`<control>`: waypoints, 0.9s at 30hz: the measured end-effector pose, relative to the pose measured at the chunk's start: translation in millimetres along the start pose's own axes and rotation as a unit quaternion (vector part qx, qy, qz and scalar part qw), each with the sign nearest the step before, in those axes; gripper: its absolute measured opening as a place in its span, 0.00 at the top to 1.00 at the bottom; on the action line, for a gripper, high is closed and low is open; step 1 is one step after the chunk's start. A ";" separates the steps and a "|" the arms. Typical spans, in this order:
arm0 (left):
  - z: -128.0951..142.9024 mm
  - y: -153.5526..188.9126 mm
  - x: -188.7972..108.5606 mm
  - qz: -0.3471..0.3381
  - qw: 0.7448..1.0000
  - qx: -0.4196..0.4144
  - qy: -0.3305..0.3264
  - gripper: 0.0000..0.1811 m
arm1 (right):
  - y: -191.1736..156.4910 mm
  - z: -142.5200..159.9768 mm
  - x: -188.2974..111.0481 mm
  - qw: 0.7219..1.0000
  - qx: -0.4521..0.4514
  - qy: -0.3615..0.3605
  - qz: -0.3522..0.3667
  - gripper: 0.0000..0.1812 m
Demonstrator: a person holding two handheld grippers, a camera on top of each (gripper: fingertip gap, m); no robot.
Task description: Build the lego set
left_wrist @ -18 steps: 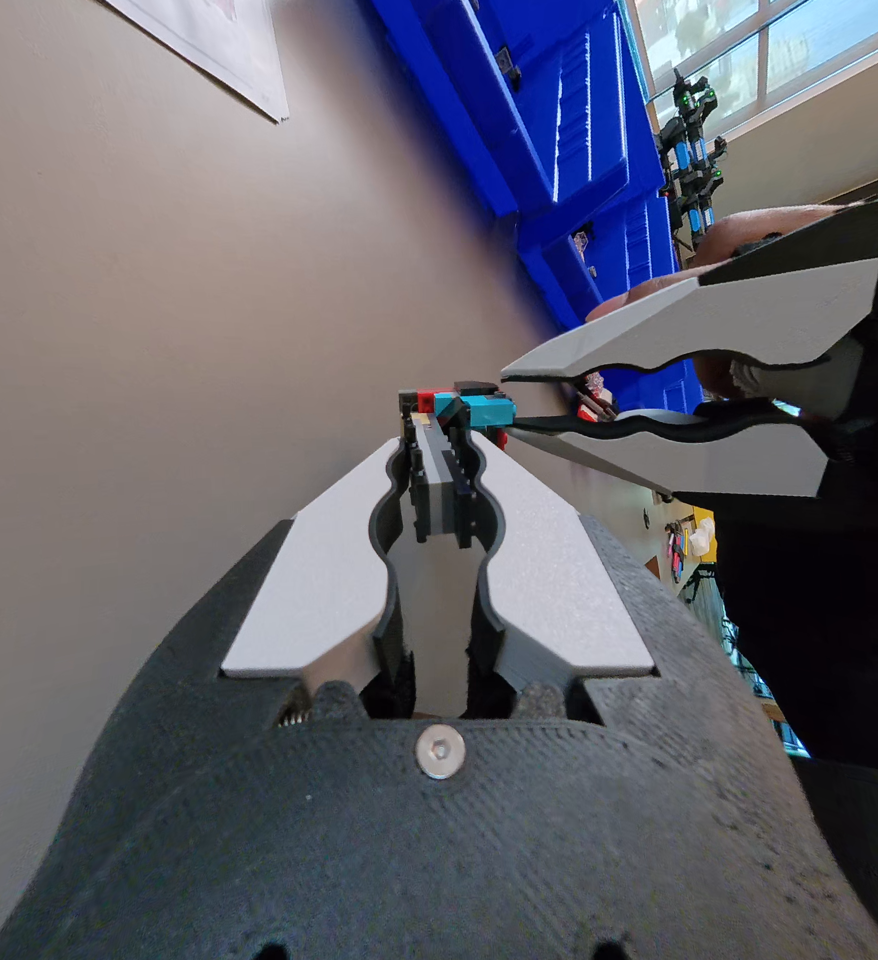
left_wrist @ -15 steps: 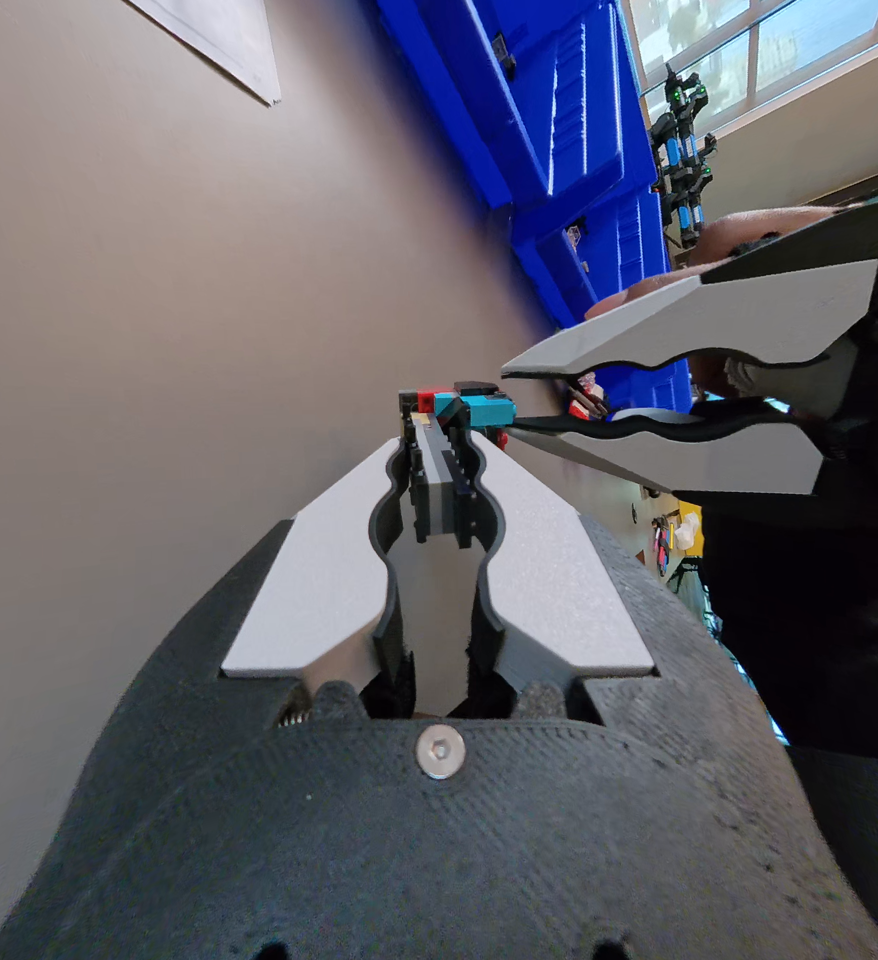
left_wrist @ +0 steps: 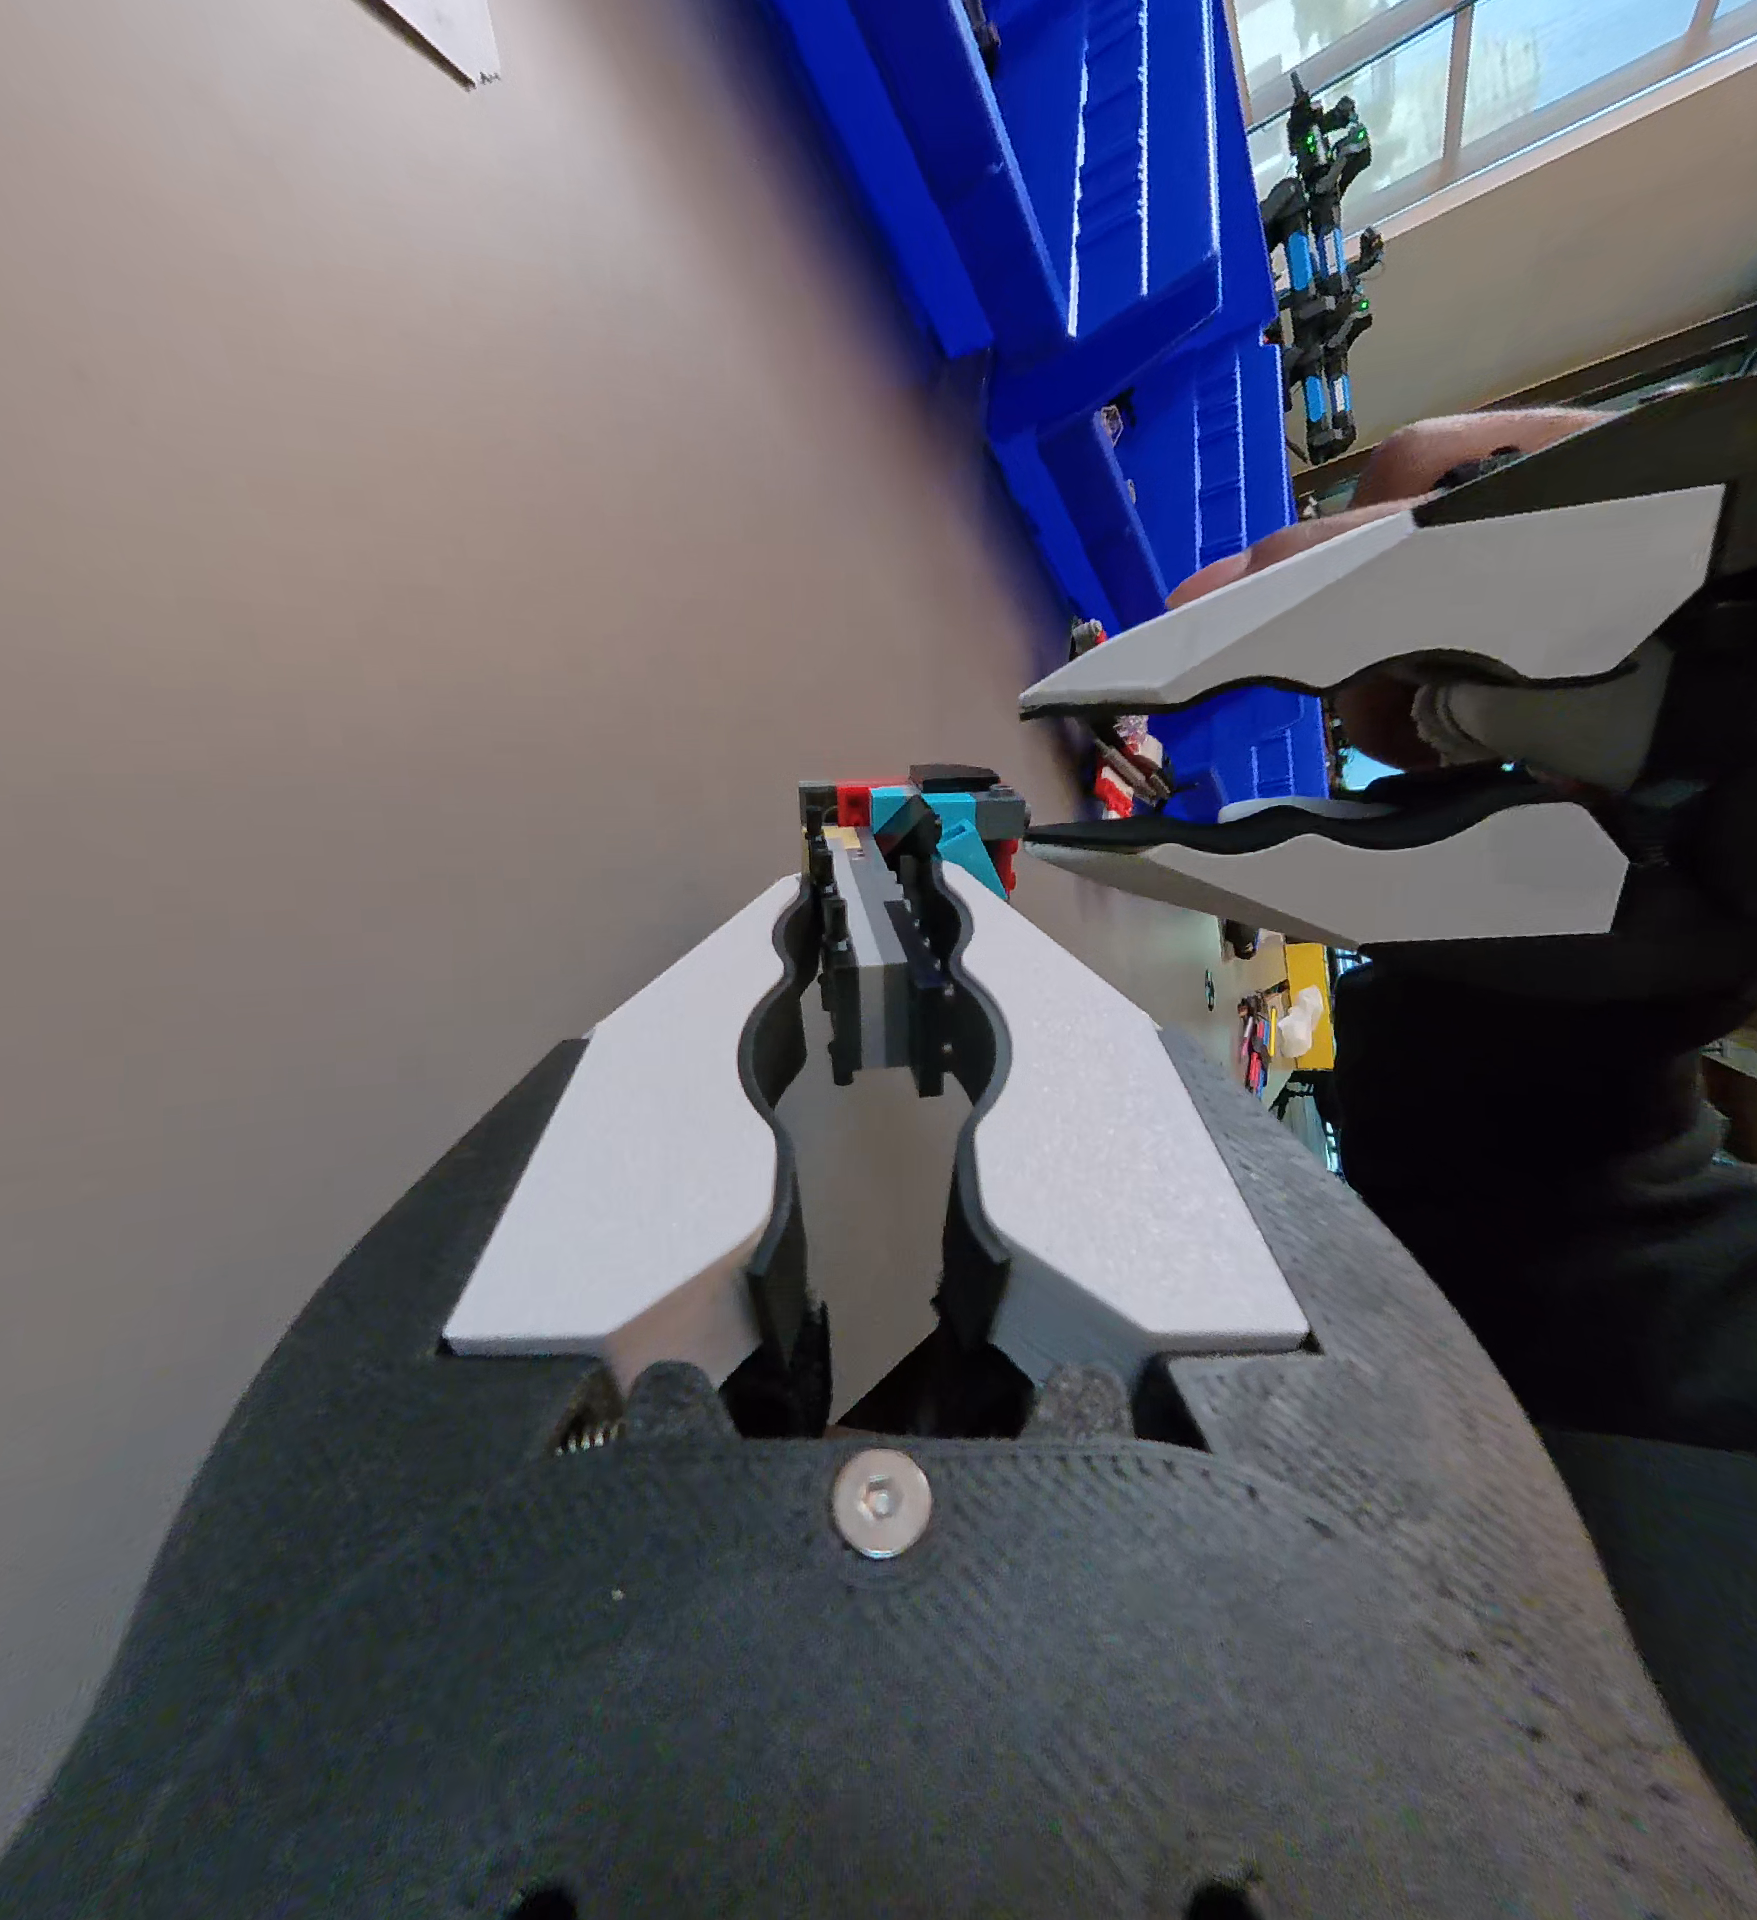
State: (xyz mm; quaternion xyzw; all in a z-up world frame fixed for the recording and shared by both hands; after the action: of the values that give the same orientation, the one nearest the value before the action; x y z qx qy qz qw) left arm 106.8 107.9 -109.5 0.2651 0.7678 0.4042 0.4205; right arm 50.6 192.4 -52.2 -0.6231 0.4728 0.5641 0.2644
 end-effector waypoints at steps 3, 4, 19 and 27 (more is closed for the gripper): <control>0.5 0.6 1.6 0.002 1.000 -0.002 -0.004 0.89 | -2.9 0.5 -0.1 1.000 -0.001 0.013 -0.011 0.87; 0.7 0.9 2.1 0.003 1.000 -0.002 -0.005 0.89 | -4.2 0.1 -0.3 1.000 -0.002 0.019 -0.016 0.87; 2.3 2.7 6.0 0.002 1.000 0.000 -0.008 0.89 | -9.6 0.1 3.3 0.999 -0.026 0.037 -0.013 0.85; 2.9 1.0 4.8 -0.001 1.000 0.005 -0.012 0.89 | -5.1 0.2 1.1 0.999 -0.023 0.040 -0.004 0.86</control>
State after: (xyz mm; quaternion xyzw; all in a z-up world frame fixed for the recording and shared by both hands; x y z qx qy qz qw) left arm 106.9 113.1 -111.6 0.2710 0.7654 0.3963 0.4286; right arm 54.9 194.3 -54.3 -0.6526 0.4677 0.5485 0.2335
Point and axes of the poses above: each gripper's, where its closed fingertips meet, x out along the fingers, z out of its underside, y = z × x across the jaws, the point moved 7 cm from there along -x, back along the fingers, and after that the axes turned 7 degrees about -y, right-handed, at the moved point
